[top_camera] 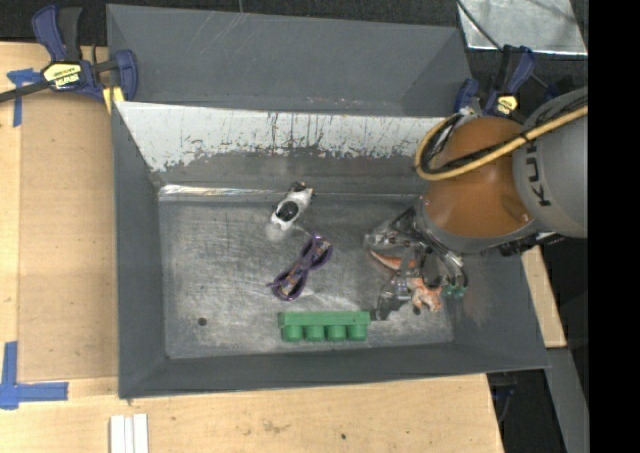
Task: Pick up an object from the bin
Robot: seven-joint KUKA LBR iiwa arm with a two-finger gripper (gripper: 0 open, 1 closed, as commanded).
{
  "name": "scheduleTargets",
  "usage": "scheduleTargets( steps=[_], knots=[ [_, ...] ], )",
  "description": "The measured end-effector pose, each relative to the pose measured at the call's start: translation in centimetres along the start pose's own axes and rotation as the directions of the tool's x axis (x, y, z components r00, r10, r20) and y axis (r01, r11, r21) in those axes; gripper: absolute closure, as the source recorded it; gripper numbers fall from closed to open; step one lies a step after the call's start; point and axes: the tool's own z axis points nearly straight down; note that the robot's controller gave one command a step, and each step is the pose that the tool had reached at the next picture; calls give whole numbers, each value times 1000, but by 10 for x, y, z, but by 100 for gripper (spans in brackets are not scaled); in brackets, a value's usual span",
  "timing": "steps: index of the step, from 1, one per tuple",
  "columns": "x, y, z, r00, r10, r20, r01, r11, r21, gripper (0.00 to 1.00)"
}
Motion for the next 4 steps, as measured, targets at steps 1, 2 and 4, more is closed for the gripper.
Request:
scheduleTargets(
  steps=[1,2,4],
  knots=[
    [14,60,8,998,-55,1,55,998,-3,0],
    [34,86,10,990,-140,15,140,990,-6,0],
    [23,175,6,977,-213,2,213,977,-4,0]
  ],
)
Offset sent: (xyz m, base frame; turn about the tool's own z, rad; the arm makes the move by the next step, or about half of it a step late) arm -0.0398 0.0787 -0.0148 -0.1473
